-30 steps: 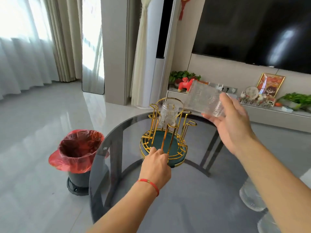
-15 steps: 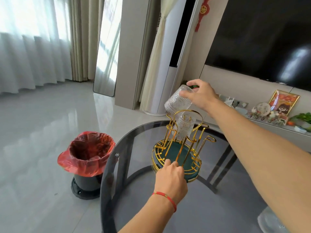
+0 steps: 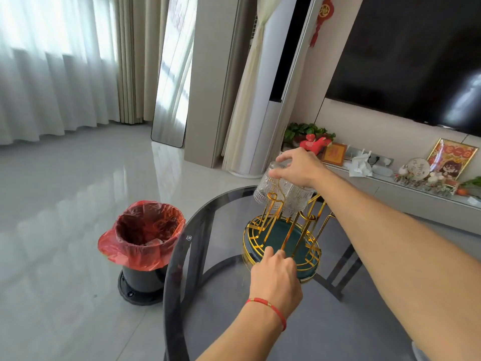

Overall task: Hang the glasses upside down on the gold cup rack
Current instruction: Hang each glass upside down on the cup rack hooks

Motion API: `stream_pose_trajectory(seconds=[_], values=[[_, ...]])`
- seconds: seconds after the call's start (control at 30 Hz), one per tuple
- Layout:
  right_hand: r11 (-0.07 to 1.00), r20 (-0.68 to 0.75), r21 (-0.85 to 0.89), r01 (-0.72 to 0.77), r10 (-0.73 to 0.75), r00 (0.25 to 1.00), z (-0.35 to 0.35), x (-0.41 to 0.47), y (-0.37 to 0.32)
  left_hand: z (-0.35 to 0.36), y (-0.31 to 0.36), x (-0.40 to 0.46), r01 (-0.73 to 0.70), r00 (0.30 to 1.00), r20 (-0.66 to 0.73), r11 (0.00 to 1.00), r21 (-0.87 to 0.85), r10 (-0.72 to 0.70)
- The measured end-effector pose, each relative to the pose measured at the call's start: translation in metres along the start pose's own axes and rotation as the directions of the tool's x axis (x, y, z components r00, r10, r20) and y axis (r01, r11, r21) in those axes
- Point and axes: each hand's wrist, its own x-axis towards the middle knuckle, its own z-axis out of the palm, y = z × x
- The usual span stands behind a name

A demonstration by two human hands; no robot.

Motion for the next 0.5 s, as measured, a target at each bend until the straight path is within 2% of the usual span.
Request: stream_pose_trajectory(seconds=[0.37,0.5], values=[[0.968,0.158,-0.247,0.040,-0.001,0.987,-0.003,-0.004,-0.005,0.004,0.004,0.002,0.011,1.000,-0.017,1.000,0.017,-0.011],[0.994,-0.013,-0.079,0.073,-0.074,0.997,-0.002,-0.030,0.003,0.003,0.005,0.000,0.003,0.999,-0.036,1.000,0.030,-0.002]])
